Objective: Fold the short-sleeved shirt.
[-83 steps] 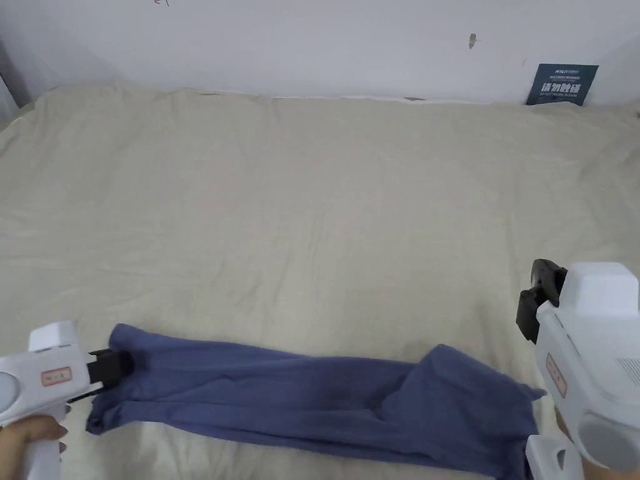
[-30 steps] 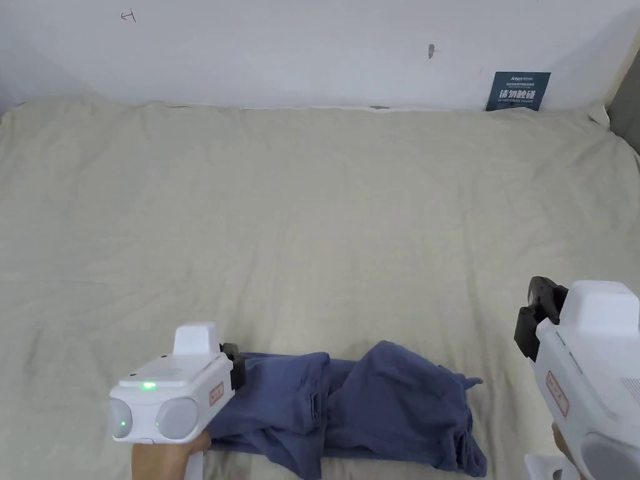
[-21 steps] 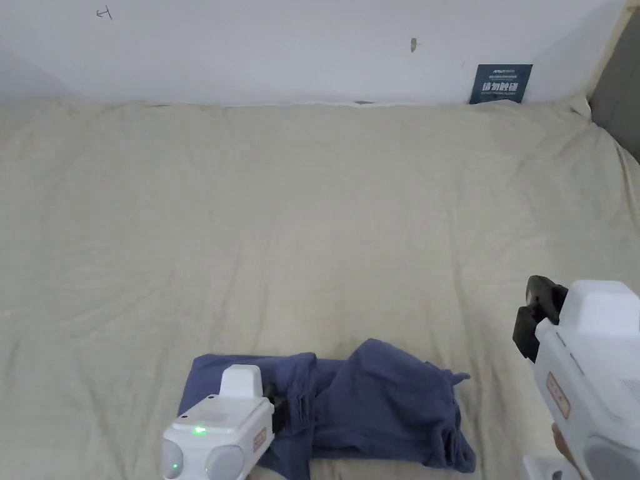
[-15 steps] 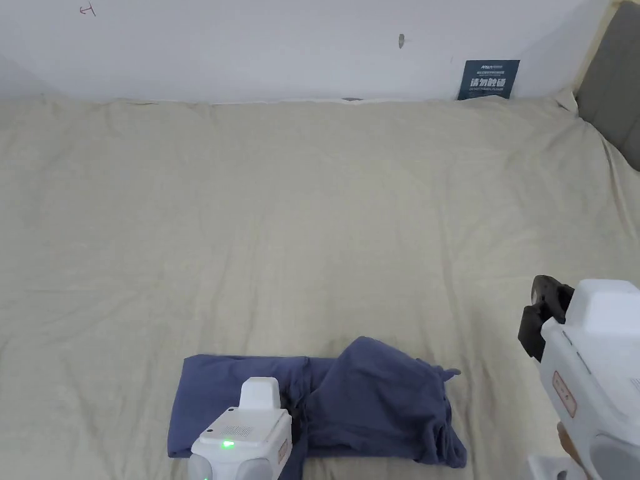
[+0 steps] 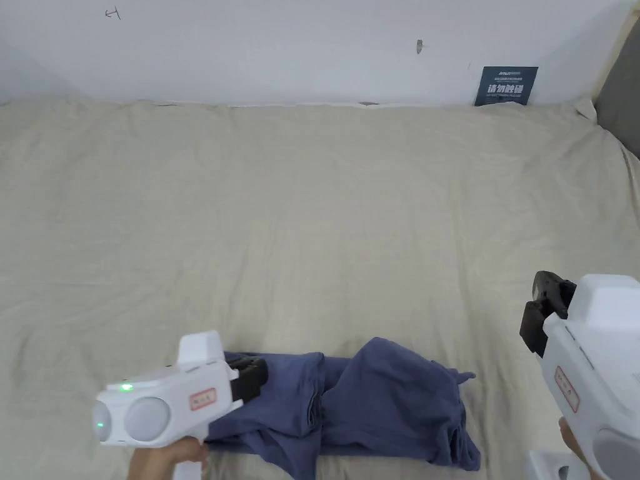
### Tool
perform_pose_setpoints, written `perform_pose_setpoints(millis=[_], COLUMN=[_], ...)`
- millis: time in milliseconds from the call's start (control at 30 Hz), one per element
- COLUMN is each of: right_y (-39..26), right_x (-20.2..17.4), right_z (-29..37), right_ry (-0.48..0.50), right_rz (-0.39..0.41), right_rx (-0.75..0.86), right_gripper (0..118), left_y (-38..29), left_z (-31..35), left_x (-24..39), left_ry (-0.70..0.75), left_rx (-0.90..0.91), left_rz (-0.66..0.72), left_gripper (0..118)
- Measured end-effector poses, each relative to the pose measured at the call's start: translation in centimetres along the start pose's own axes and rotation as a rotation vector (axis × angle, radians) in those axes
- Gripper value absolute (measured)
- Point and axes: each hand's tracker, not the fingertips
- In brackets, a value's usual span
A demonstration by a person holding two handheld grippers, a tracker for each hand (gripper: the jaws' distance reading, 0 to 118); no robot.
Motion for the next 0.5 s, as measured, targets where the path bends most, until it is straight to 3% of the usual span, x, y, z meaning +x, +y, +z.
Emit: perform_pose_setpoints(millis=[100, 167, 233, 267, 300, 400, 467, 500], right_y=[0.0, 0.1, 0.0, 0.0, 0.0, -0.1, -0.2, -0.3], right_x=[-0.8, -1.3, -1.7, -1.9, -2.1, -2.5, -2.7, -2.8], right_z=[-0.3, -0.5, -0.8, -0.9, -1.0, -1.4, -1.7, -1.9], right_ry=[0.017, 0.028, 0.037, 0.039, 0.041, 0.044, 0.044, 0.043], right_rz=[0.007, 0.014, 0.021, 0.027, 0.029, 0.034, 0.037, 0.041], right_rx=[-0.001, -0.007, -0.012, -0.015, -0.017, -0.028, -0.039, -0.044], right_gripper=[2, 2, 2, 2, 2, 2, 2, 2], left_y=[1.0, 1.2, 1.1, 1.1, 1.0, 0.8, 0.6, 0.5], left_z=[1.6, 2.0, 2.0, 1.7, 1.4, 0.5, -0.7, -1.2], left_x=[-3.8, -6.3, -8.3, -8.9, -9.5, -10.8, -11.9, -12.3], left_ry=[-0.034, -0.04, -0.022, -0.015, -0.009, 0.012, 0.021, 0.021], left_rx=[-0.021, -0.058, -0.079, -0.109, -0.123, -0.132, -0.157, -0.163], left_rz=[0.112, 0.181, 0.236, 0.245, 0.249, 0.247, 0.235, 0.226], left_gripper=[24, 55, 98, 113, 118, 117, 108, 96])
